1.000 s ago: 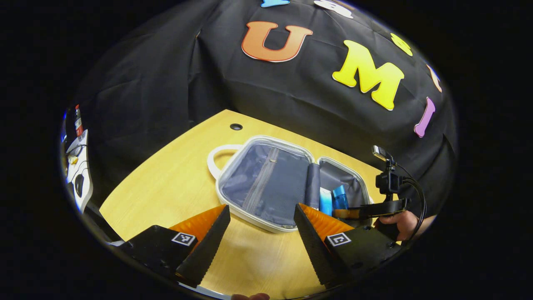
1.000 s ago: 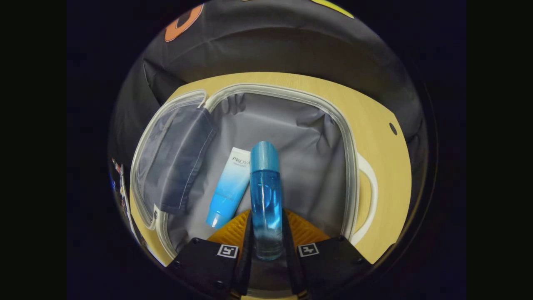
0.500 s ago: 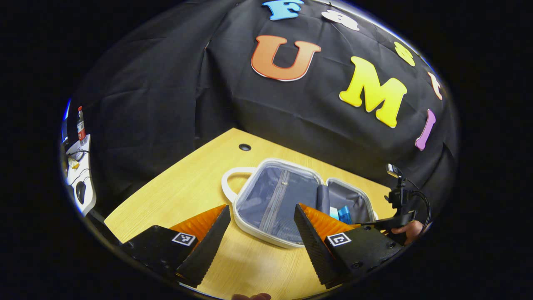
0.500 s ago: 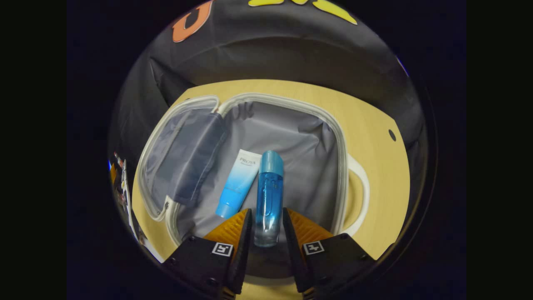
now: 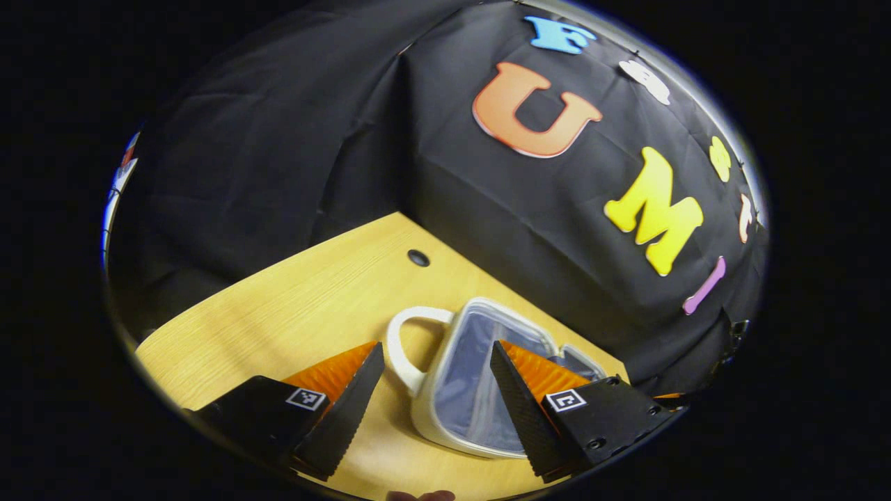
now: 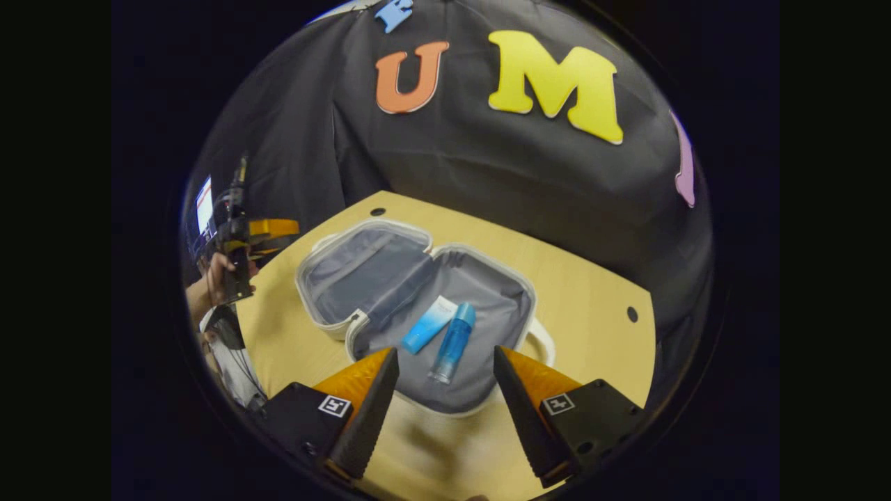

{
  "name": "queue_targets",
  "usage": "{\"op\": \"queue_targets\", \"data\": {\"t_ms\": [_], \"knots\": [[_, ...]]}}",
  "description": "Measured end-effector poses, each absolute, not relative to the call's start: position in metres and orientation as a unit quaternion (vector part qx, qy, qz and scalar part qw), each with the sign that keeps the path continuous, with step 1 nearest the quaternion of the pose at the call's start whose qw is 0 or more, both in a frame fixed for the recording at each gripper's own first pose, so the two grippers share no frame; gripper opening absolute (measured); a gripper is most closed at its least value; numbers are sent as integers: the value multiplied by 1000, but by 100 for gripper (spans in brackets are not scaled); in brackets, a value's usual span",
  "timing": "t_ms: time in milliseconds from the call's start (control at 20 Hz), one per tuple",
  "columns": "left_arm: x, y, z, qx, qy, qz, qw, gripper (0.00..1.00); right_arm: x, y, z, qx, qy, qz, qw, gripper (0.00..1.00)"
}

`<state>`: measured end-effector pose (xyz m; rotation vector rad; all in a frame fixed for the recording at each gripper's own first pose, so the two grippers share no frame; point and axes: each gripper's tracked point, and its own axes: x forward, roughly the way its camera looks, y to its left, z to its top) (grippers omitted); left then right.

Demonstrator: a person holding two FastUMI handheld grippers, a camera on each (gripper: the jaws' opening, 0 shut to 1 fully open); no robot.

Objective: First open the suitcase, pack the skin care products into it, and then close the suitcase.

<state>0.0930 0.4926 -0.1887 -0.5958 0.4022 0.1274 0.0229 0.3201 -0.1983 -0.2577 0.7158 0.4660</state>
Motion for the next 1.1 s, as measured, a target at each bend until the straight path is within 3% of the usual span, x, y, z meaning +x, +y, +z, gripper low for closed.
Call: {"op": "queue_targets", "data": {"t_ms": [300, 500, 600, 700, 800, 850, 1050, 1100], "knots": [[133, 508, -242, -279, 252, 57, 925, 98, 17, 243, -172, -147, 326, 153, 921, 81], [155, 502, -256, -273, 276, 51, 920, 93, 13, 218, -173, -127, 337, 118, 925, 81], [160, 503, -261, -269, 287, 56, 918, 82, 9, 215, -173, -120, 338, 117, 926, 81], [161, 505, -270, -265, 307, 67, 912, 66, 8, 212, -172, -114, 337, 115, 927, 81], [160, 499, -273, -261, 322, 67, 908, 49, 6, 205, -170, -110, 336, 111, 929, 81], [159, 501, -278, -251, 329, 75, 907, 35, 6, 202, -169, -106, 335, 108, 930, 81], [164, 498, -239, -283, 299, 87, 907, 13, 4, 190, -161, -78, 325, 99, 937, 81], [161, 495, -230, -271, 297, 89, 911, 12, 5, 186, -158, -71, 320, 96, 940, 81]]}}
